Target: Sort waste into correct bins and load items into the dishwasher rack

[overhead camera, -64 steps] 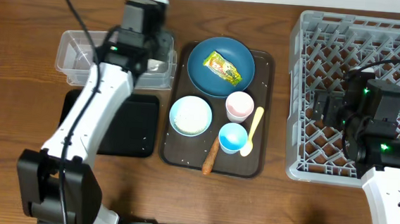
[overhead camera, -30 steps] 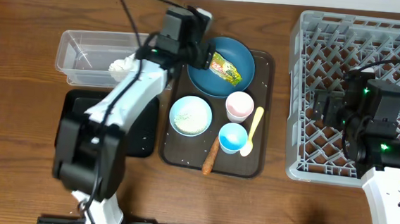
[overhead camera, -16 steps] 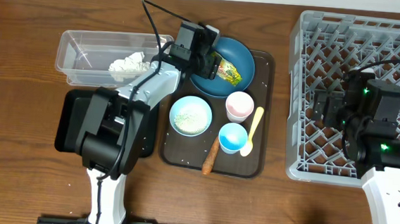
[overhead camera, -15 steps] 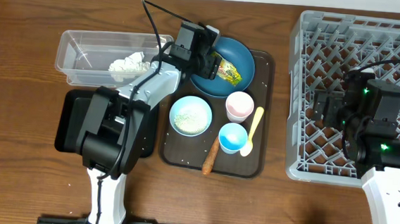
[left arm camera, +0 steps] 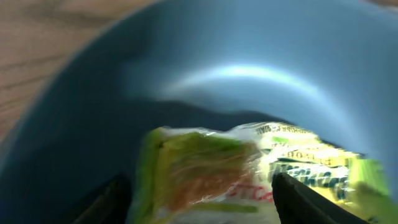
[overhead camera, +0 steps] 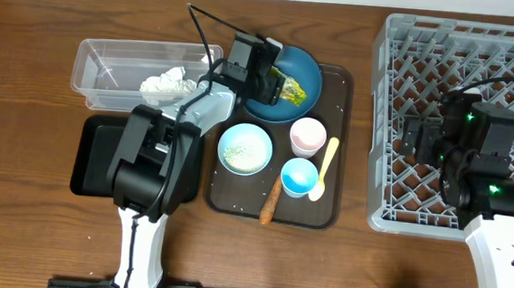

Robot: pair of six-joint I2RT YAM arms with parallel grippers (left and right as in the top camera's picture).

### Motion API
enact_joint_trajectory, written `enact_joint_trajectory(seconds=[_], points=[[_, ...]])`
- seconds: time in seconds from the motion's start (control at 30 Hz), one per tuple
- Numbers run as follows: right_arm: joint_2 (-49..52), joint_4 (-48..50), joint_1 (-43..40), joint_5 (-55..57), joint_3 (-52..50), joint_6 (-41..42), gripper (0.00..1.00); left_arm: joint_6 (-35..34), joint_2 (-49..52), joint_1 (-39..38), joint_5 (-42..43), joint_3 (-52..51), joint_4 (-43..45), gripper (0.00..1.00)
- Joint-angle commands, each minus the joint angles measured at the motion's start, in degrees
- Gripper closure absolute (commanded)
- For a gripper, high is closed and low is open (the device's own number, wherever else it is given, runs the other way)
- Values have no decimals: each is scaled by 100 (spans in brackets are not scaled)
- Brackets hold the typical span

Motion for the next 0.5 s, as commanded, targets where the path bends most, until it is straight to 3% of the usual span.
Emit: enact_joint_trajectory(seconds=[0.0,0.17,0.47], points=[[9,-17,92,-39,120,37,1,55,107,-52,13,0,-22,30],[9,-20,92,-39,120,37,1,57,111,-201,153,-7,-175,37],[9,-20,92,-39,120,35,1,57,109,-247,153,-7,-278,75]])
